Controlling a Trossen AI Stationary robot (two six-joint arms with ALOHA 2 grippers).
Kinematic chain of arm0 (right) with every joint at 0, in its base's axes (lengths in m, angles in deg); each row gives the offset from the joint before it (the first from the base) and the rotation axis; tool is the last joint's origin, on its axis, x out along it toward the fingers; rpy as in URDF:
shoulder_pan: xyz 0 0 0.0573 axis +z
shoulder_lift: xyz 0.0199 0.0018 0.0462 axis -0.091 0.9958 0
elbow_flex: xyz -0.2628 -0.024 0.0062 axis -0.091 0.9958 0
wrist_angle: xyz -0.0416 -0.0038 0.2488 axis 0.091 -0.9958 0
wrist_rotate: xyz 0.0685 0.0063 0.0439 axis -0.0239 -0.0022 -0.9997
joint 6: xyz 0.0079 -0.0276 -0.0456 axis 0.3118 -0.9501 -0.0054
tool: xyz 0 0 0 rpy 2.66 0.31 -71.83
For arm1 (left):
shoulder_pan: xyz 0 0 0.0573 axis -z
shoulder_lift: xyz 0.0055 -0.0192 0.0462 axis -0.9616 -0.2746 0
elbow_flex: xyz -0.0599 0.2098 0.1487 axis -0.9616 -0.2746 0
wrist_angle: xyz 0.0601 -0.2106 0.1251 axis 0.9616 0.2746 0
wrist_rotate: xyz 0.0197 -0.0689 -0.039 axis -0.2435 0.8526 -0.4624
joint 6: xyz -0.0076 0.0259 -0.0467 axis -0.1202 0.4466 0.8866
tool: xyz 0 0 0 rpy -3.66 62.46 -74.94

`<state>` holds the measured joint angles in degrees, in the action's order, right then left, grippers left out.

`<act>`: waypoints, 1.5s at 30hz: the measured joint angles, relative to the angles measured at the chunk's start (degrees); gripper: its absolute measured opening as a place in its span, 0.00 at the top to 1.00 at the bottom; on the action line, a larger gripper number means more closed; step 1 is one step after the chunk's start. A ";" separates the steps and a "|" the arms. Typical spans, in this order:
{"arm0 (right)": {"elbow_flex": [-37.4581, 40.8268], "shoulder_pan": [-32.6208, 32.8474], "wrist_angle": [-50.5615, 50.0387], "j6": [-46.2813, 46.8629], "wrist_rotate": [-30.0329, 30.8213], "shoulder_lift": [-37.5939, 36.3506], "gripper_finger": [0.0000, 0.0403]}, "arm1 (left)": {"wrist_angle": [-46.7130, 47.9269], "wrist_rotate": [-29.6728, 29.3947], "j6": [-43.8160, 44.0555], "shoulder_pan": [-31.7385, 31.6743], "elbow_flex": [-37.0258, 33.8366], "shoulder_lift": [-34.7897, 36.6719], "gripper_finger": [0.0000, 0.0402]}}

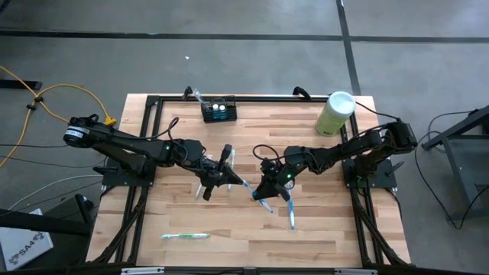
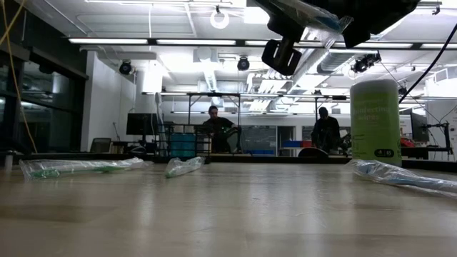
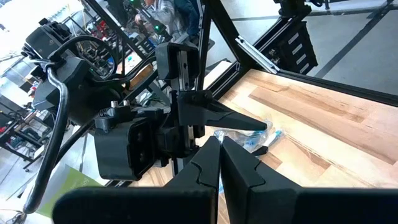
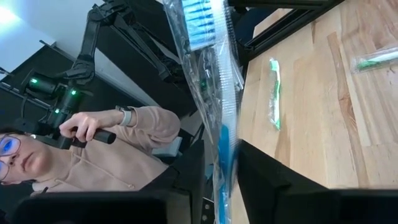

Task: Pick & Place toothbrushing station
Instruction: Put the right blue toothbrush into the wire organizer

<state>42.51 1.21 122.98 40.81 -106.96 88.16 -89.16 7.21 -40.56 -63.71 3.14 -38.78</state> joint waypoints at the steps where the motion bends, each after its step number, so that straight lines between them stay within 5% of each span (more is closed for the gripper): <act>1: 0.00 0.00 0.00 -0.03 0.00 0.00 0.78 | 0.00 0.01 -0.01 0.00 0.00 0.00 1.00; 16: 0.00 0.00 -0.02 -0.06 1.25 0.00 0.61 | 0.00 0.07 -0.02 0.00 0.00 0.00 1.00; 34: 0.00 -0.04 -13.28 -3.04 0.44 0.02 0.63 | 1.83 0.02 0.09 0.00 0.00 0.00 1.00; 45: 0.00 0.72 -14.36 -3.03 -0.26 0.02 0.63 | 11.45 -13.90 1.52 -0.02 -0.02 3.53 1.00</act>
<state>42.51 1.94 108.62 37.78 -107.23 88.18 -77.72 -6.69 -39.04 -63.73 3.12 -35.25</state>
